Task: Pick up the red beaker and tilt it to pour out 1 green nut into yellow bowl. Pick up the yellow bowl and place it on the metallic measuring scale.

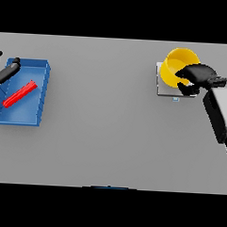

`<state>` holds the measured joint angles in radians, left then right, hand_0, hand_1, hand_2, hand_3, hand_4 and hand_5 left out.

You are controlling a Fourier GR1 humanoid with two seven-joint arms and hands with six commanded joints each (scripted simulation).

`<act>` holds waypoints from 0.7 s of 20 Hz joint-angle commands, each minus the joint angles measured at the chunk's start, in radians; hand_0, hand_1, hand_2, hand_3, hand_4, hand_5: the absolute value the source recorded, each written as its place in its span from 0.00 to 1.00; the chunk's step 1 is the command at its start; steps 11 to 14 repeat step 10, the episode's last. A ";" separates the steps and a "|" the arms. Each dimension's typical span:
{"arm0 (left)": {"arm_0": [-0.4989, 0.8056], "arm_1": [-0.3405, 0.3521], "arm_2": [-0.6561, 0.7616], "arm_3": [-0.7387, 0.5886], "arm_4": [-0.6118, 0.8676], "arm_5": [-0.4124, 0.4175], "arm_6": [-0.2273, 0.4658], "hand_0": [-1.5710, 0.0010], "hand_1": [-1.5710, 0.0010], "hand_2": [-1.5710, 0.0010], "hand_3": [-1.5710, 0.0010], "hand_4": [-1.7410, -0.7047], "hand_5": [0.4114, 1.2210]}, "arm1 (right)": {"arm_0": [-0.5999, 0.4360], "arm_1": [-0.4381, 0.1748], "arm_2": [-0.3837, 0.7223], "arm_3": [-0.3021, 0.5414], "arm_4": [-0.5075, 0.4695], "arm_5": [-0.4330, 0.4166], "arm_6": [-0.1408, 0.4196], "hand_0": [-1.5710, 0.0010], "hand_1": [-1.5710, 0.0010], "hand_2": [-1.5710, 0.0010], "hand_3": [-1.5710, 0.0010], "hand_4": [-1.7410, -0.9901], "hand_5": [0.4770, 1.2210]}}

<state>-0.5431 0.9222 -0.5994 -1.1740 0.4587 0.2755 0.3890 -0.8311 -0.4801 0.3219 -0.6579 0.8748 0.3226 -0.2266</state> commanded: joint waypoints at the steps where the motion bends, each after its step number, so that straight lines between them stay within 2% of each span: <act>1: 0.004 -0.005 -0.005 -0.006 -0.003 0.006 0.000 1.00 1.00 1.00 1.00 0.98 0.37 | -0.001 0.005 0.009 0.006 0.009 -0.006 -0.005 0.81 0.70 0.62 0.64 0.30 0.57; 4: 0.000 0.007 -0.002 -0.023 -0.002 0.013 0.015 1.00 1.00 1.00 1.00 0.98 0.36 | 0.002 -0.005 0.030 0.000 0.024 -0.005 -0.043 0.90 0.84 0.76 0.71 0.36 0.49; 8: -0.005 0.007 -0.001 -0.015 -0.002 0.007 0.017 1.00 1.00 1.00 1.00 0.99 0.35 | -0.005 -0.006 0.029 0.011 0.025 0.017 -0.016 0.96 0.94 0.90 0.79 0.42 0.41; 10: -0.006 0.005 -0.002 -0.022 0.001 0.012 0.025 1.00 1.00 1.00 1.00 0.99 0.35 | -0.006 -0.002 0.024 -0.001 0.016 0.037 0.004 0.97 0.96 0.93 0.83 0.44 0.38; 14: -0.006 0.005 -0.002 -0.022 0.001 0.012 0.025 1.00 1.00 1.00 1.00 0.99 0.35 | -0.006 -0.002 0.024 -0.001 0.016 0.037 0.004 0.97 0.96 0.93 0.83 0.44 0.38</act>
